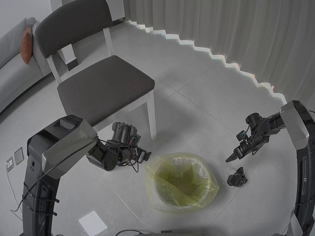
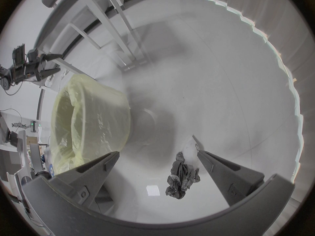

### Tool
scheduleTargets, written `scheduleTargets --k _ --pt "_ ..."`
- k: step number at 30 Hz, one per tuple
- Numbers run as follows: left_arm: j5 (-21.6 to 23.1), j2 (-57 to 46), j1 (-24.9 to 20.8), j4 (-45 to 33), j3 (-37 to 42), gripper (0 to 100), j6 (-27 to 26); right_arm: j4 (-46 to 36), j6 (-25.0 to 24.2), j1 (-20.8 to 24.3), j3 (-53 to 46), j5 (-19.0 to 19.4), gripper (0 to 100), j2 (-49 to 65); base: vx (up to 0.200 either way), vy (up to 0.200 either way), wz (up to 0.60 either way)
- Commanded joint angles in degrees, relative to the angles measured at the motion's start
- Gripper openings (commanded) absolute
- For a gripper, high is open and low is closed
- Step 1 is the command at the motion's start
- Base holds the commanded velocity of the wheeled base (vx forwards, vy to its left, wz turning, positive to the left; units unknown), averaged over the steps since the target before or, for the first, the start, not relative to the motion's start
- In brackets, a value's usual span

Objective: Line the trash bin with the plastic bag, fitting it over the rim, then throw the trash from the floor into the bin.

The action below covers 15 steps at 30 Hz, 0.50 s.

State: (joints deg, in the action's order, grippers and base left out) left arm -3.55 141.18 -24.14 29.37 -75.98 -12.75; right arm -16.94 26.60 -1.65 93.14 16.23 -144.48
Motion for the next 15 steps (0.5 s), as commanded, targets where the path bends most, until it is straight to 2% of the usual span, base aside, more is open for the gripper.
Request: scheduleTargets --k 1,7,15 --pt "0.0 -4.8 0.2 4.3 7.0 100 0.0 4.0 -0.7 1.7 -5.1 2.2 100 4.7 0.0 0.0 0.0" --pt "-0.1 -11.8 -0.1 8.6 15.3 100 0.0 5.3 -3.2 6.6 -6.2 2.3 100 5.3 0.0 0.0 0.0" --pt "-0.2 -16.2 -0.1 11.6 22.5 100 0.0 11.7 -6.4 13.0 -5.2 2.3 100 2.7 0.0 0.0 0.0"
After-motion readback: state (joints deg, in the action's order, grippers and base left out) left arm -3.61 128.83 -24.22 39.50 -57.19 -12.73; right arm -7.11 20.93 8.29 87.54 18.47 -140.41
